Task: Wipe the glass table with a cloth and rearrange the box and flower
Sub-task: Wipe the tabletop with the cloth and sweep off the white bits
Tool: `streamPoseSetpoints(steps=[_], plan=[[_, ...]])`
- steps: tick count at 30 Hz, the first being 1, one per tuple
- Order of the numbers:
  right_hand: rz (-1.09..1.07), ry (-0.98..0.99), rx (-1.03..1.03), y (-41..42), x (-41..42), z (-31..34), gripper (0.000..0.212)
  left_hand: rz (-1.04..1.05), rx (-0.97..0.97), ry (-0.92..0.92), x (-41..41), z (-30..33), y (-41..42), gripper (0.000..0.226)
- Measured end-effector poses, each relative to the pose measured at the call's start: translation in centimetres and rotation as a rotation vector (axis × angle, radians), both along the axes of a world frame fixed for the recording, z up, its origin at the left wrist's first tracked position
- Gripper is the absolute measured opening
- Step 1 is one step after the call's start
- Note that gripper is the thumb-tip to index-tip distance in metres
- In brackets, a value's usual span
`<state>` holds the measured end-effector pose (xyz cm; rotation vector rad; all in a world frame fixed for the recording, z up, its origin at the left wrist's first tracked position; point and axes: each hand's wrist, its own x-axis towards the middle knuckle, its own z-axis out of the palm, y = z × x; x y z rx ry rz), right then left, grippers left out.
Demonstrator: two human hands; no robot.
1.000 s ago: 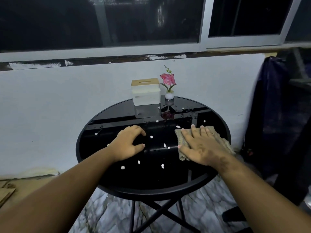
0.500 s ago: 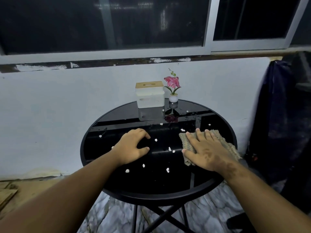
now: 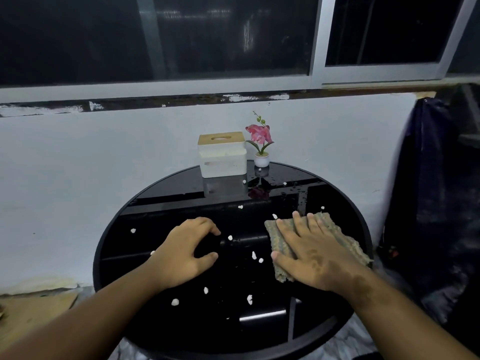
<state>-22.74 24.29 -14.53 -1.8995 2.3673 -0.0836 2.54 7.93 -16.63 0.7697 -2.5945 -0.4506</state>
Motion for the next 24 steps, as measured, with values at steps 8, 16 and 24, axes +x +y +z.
streamPoseSetpoints(steps=[8, 16, 24], plan=[[-0.059, 0.081, 0.018, 4.7, -2.8, 0.0, 0.097, -0.001, -0.019, 0.016, 0.0, -0.2, -0.2, 0.046], [-0.028, 0.051, 0.037, -3.6, -4.4, 0.0, 0.084, 0.009, -0.013, 0.008, -0.1, -0.2, -0.3, 0.046], [0.276, -0.018, 0.019, -2.0, 2.4, 0.0, 0.079, 0.036, -0.050, -0.046, -0.1, 0.0, 0.3, 0.067]])
